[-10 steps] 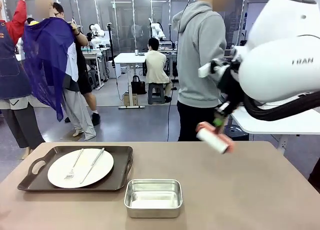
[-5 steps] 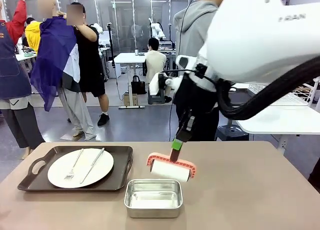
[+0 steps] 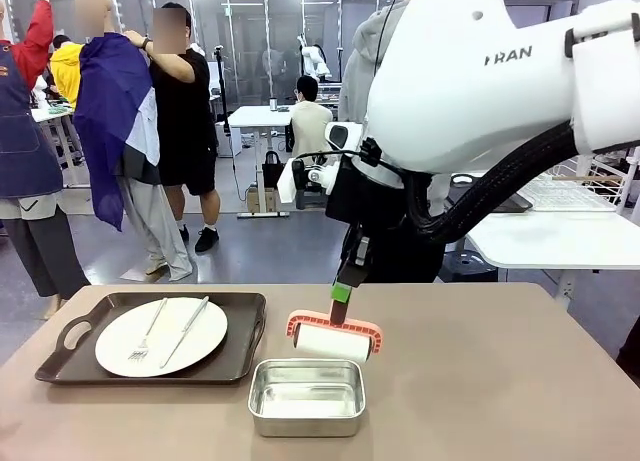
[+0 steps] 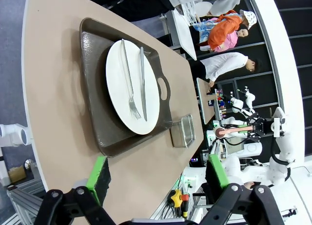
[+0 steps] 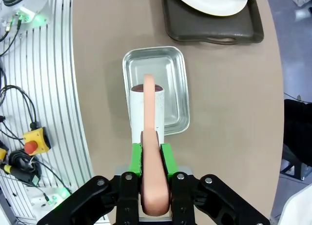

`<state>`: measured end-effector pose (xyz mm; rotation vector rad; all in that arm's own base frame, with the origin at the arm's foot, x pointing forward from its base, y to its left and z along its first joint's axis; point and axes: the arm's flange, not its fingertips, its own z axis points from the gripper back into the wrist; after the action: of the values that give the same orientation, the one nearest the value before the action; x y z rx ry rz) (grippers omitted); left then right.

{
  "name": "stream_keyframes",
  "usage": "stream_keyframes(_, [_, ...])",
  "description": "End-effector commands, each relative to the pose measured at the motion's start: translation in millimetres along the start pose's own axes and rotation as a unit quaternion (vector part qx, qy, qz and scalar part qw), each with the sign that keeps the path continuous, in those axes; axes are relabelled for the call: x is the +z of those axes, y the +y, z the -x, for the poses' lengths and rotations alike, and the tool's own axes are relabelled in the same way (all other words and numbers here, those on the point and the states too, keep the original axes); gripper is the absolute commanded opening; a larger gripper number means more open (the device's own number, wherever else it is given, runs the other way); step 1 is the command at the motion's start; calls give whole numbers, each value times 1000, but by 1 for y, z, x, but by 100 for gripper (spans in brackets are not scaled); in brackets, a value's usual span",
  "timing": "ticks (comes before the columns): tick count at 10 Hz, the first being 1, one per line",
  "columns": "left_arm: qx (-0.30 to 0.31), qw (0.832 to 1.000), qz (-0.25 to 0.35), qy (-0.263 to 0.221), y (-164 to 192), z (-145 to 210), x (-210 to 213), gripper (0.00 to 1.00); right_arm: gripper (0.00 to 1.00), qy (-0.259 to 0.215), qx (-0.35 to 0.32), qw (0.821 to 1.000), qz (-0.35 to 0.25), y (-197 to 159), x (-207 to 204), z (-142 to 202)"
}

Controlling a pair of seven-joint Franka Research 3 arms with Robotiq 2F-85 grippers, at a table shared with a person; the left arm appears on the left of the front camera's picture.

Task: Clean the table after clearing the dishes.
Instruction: Place the Lint Roller back on top of the Airtight Container.

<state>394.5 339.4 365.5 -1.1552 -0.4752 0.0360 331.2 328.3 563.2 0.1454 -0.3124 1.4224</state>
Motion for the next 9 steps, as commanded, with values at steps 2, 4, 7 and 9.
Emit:
stream_keyframes(2, [0, 1000, -4, 4, -1, 2, 3, 100, 21, 0, 0, 1000, 0, 0, 0, 0])
stream_keyframes(4, [0, 1000, -4, 4, -1, 2, 3, 100, 21, 29, 85, 996, -18, -9, -20, -27])
stream_keyframes(7, [0, 1000, -4, 4, -1, 2, 3, 100, 21, 48, 99, 993, -53, -28, -63, -44])
stream_keyframes(9, [0, 1000, -4, 4, -1, 2, 3, 100, 21, 51, 95, 993, -54, -42, -87, -47])
